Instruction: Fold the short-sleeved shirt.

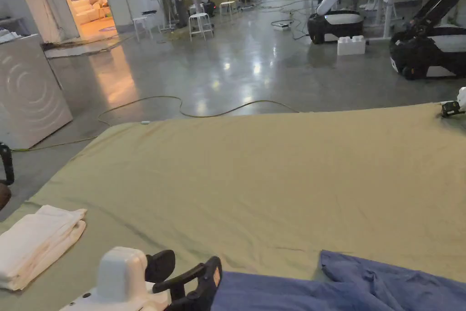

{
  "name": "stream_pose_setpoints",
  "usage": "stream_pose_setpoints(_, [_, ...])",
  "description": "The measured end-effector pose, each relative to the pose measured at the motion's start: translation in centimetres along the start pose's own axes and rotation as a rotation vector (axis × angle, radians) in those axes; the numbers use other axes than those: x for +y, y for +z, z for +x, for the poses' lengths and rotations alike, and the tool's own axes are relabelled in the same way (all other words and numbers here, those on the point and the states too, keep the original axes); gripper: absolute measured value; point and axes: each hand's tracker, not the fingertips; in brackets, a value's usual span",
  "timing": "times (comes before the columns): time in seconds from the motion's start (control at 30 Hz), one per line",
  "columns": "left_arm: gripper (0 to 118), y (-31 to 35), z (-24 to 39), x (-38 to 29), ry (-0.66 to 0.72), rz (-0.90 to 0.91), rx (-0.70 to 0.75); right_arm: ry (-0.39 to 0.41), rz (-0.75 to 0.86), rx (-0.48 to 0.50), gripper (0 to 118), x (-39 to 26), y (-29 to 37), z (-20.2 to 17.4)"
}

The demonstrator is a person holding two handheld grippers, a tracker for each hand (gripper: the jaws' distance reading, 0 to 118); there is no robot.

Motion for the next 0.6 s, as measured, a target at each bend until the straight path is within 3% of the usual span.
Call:
stream_pose_setpoints(0.13, [86, -10.9, -4.3, -1.8, 0.128, -0.200, 0.003, 0.015, -0.087, -0.027, 0, -1.8, 0.4, 1.4])
stream_pose_setpoints(0.37, [81, -24.9, -9.6, -6.3, 0.115, -0.433, 0.206, -0.002, -0.223, -0.139, 0, -4.3, 0.7, 4.3])
stream_pose_setpoints(0.4, [78, -25.8, -9.8, -6.8, 0.115, -0.459, 0.238, -0.001, -0.237, -0.154, 0, -4.6, 0.8, 4.7])
stream_pose_setpoints(0.47, [61, -27.0, -10.0, -7.5, 0.124, -0.482, 0.227, -0.011, -0.266, -0.176, 0, -5.2, 0.9, 5.4])
stream_pose_setpoints(0.57, [52, -28.1, -9.0, -8.7, 0.058, -0.539, 0.306, -0.029, -0.310, -0.198, 0, -5.6, 0.7, 5.8])
stream_pose_setpoints(0.6, [40, -28.3, -8.9, -9.0, 0.043, -0.553, 0.308, -0.027, -0.316, -0.198, 0, -5.6, 0.7, 5.7])
